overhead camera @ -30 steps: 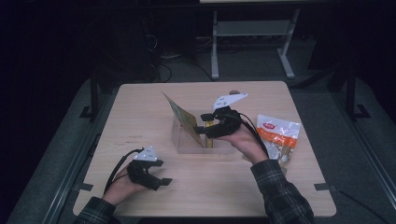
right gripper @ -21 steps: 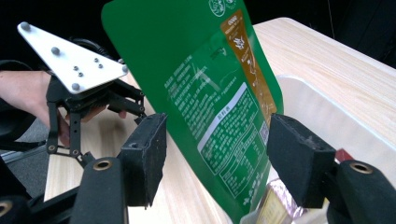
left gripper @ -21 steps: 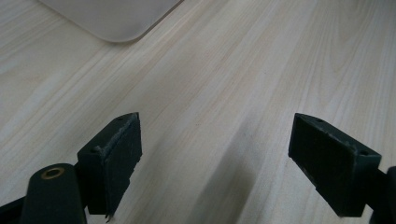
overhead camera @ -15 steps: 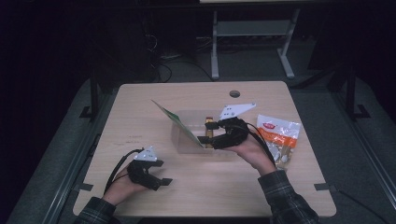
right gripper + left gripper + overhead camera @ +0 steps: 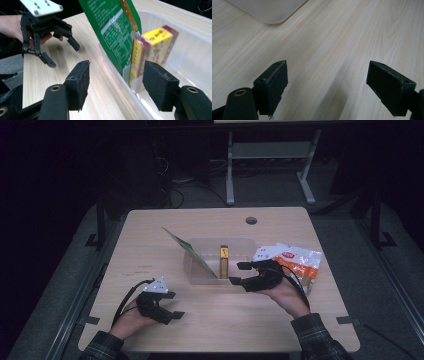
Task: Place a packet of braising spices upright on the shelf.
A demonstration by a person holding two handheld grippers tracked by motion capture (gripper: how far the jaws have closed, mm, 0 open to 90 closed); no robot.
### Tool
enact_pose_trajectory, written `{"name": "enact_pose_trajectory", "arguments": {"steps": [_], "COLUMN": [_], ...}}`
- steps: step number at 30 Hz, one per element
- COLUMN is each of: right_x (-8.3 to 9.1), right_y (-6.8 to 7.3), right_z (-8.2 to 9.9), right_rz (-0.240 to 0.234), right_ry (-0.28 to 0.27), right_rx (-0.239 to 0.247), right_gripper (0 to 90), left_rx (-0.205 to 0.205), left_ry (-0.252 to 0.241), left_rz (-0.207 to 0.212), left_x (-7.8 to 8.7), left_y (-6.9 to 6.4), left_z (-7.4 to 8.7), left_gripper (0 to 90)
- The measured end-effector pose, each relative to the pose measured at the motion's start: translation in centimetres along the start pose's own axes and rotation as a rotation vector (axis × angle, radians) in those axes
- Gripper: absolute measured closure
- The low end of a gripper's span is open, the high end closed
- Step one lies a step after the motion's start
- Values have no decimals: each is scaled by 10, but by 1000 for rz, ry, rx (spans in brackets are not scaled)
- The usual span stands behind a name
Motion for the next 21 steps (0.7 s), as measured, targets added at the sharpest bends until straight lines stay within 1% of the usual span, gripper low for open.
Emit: {"name": "enact_pose_trajectory", "arguments": {"steps": [3,4,5,6,9,11,13,15,18,21], "right_x": [5,7,9,11,15,18,23,26,34,44], "right_y": [-1,-2,-2,-3,-5,-7,-10,-13,-19,-29], "right_z": [7,9,13,15,24,29,36,42,52,64], "right_rz": [10,13,19,21,34,38,52,71,100,135], "right_ry": [5,9,14,15,29,30,37,45,55,60], "right_rx": [0,-8,-2,-2,-6,-10,-26,-27,-47,-68], "right_gripper": [379,377,378,379,378,378,379,379,378,377], "left_rx": [6,6,7,-1,0,-2,8,3,-9,-11], "left_ry": [-1,-1,-3,-2,-2,0,-1,4,4,5], "left_rz": [0,-2,-2,-5,-3,0,5,3,-2,-4], "left_x": [1,1,1,1,1,1,1,1,1,2], "left_y": [0,0,0,1,0,0,-2,-2,-1,-1], "left_z": [1,1,1,0,1,1,1,1,1,2], "left_gripper": [167,167,168,168,168,168,168,168,168,167]}}
Point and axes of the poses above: each handheld gripper's, and its own axes: x roughly backward along the jaws, z roughly out of its underside, y roughly to its left, the point moved 7 cm from there along -x, roughly forward along the jaws, and after that the axes turned 9 degrees about -x, right-handed, at the moved point
